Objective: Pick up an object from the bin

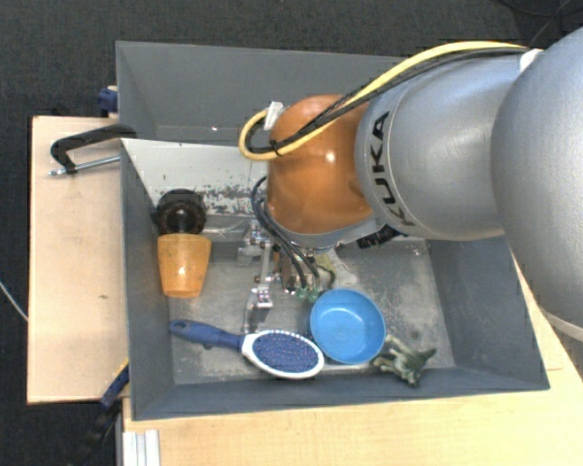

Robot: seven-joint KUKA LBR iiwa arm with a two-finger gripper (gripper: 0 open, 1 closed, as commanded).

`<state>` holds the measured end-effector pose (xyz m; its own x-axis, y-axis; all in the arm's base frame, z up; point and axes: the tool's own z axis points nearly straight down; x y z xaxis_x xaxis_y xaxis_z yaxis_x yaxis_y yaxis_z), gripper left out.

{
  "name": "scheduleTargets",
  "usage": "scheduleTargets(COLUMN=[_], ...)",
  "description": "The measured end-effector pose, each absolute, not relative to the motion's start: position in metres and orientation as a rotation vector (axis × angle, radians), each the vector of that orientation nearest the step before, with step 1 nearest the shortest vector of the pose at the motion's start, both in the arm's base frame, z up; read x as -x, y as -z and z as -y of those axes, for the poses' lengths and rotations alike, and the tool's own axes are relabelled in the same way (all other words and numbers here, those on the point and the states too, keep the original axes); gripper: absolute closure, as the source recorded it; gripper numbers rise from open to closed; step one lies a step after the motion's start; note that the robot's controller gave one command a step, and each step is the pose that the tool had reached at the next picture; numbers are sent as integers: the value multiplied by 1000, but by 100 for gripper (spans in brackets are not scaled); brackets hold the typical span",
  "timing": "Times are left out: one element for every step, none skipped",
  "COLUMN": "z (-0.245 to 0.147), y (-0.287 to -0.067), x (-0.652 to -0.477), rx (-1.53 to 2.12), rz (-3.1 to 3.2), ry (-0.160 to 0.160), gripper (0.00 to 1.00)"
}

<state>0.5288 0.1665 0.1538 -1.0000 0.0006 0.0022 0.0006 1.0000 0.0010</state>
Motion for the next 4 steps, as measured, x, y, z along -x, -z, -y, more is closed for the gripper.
scheduleTargets(z=[-145, -145, -113, -78], y=[-71, -72, -197, -324], x=[-494, -495, -518, -496], rx=[-306, -304, -987, -1545], rz=[3131, 3135, 2994, 2749], ry=[7, 7, 0, -5], gripper=[0, 100, 100, 100])
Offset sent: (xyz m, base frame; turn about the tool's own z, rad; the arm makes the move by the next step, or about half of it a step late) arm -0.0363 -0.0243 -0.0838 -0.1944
